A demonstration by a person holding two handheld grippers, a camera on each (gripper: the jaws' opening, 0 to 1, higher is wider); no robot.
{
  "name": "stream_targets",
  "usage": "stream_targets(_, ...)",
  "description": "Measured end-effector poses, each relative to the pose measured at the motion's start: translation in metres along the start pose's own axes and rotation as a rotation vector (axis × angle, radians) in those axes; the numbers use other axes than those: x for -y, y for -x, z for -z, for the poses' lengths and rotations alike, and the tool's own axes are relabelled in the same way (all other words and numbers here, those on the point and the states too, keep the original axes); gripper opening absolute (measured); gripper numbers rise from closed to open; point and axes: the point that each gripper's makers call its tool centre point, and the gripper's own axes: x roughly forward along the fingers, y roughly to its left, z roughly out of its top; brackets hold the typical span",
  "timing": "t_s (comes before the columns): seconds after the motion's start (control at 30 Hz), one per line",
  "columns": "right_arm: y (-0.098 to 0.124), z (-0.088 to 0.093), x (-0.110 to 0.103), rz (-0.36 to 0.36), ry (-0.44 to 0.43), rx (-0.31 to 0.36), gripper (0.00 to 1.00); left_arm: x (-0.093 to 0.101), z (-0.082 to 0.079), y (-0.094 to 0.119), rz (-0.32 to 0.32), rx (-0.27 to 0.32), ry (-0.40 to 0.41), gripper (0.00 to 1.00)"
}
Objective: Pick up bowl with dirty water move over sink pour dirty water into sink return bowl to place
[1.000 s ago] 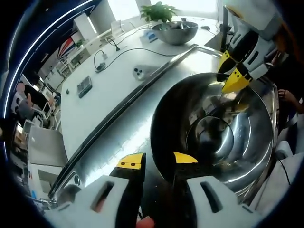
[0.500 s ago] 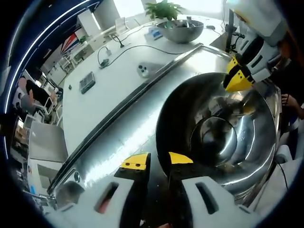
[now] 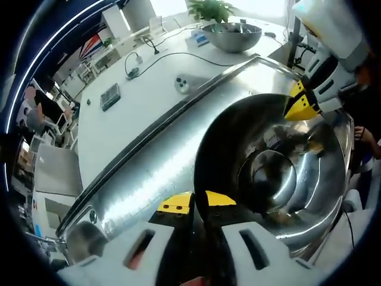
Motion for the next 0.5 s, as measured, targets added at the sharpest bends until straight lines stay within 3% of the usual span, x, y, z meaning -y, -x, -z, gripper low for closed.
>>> stream_targets(0.5,-0.0030,-0.0016,0.0037,-0.015,-0.074,-0.005,0.00,-0.0019,-0.0030,-0.0006,-0.022,0.034,0.076,0.00)
